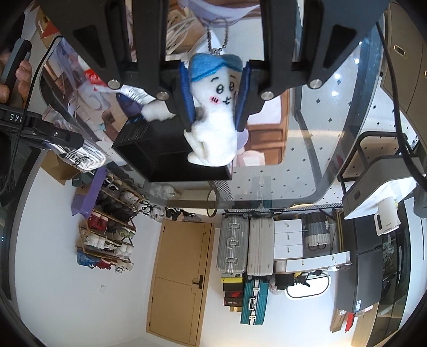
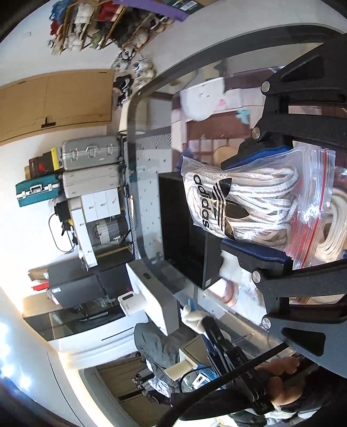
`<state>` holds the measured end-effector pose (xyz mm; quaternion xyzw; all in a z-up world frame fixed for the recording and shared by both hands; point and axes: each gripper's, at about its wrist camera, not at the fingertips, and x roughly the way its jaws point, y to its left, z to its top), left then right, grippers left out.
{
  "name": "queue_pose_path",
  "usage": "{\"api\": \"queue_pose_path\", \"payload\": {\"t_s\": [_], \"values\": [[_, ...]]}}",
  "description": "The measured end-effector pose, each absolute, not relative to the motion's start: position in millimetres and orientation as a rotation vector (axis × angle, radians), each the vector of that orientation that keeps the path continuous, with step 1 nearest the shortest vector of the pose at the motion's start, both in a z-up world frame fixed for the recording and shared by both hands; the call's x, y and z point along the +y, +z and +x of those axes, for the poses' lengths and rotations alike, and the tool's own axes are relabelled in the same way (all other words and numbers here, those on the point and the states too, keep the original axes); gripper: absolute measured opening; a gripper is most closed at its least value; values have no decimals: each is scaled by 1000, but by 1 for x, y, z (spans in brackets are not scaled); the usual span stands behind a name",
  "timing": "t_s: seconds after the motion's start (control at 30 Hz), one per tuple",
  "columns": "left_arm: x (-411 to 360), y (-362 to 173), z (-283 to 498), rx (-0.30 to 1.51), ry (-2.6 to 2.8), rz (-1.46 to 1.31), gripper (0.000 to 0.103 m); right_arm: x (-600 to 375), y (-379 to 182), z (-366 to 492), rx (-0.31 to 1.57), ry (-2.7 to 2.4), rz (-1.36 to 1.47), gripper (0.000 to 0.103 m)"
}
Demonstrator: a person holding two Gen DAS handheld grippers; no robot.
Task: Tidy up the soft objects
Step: 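Carry the plush toy and Adidas bag with both tools over the black box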
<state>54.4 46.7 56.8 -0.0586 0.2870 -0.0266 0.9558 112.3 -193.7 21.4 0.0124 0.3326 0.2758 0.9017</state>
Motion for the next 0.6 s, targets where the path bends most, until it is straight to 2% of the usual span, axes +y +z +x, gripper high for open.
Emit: {"api": "queue_pose_path", "payload": {"t_s": [0.6], "values": [[25, 60, 108, 606, -105, -78, 28, -154, 31, 159, 734, 634, -50, 52]]}}
